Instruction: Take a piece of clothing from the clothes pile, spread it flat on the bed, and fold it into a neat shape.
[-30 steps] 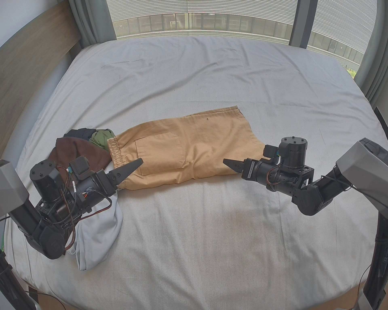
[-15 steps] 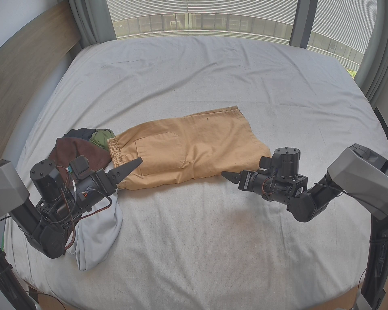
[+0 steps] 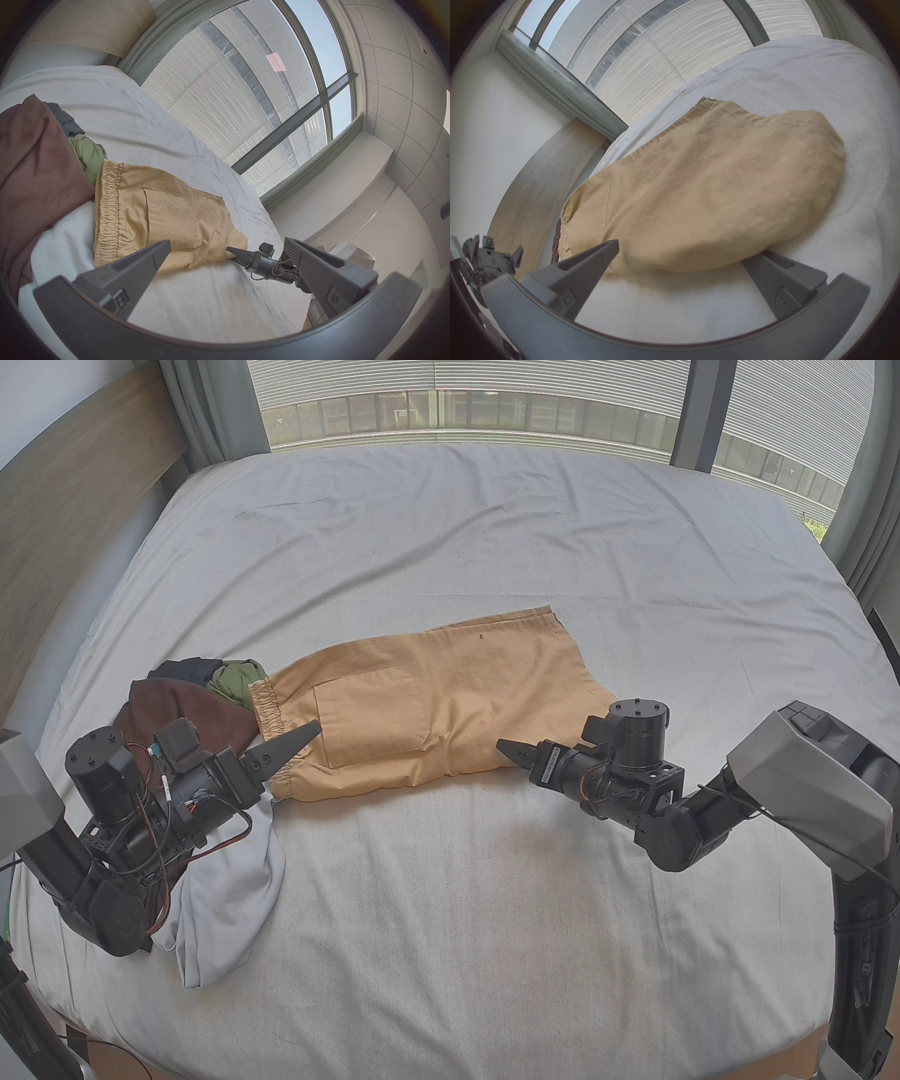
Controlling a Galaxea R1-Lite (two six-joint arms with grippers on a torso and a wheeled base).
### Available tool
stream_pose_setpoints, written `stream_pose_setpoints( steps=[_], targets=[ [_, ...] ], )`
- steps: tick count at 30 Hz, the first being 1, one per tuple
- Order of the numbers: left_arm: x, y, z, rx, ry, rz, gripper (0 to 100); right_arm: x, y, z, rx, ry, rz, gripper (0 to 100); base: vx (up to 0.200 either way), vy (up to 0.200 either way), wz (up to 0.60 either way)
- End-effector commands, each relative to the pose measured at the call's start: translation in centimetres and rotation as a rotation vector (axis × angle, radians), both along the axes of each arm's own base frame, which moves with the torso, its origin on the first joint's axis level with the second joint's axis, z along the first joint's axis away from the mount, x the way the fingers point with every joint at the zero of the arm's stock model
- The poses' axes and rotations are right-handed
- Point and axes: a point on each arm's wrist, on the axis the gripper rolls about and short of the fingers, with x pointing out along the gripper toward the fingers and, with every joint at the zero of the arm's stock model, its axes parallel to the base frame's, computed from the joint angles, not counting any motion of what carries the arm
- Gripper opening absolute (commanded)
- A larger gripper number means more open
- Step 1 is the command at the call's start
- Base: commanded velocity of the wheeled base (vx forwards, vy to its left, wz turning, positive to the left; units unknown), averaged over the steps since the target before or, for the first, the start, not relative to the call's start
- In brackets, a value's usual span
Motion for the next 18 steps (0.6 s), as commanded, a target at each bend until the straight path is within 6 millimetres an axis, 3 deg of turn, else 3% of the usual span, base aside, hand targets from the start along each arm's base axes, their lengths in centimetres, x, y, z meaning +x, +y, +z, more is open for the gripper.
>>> stream_pose_setpoints(
  steps=[1, 9, 18],
  targets=[
    [0.0, 0.2, 0.2, -0.002, -0.005, 0.004, 100, 1.1, 1.2, -1.4, 0.021, 0.005, -0.021, 100, 0.0, 0.0, 0.0],
    [-0.1, 0.7, 0.0, 0.0, 0.003, 0.011, 100, 2.3, 1.9, -0.5, 0.088, -0.027, -0.06, 100, 0.0, 0.0, 0.0],
    [-0.2, 0.6, 0.2, 0.001, -0.004, -0.002, 100, 3.2, 3.3, -1.0, 0.114, -0.048, -0.065, 100, 0.0, 0.0, 0.0]
  ],
)
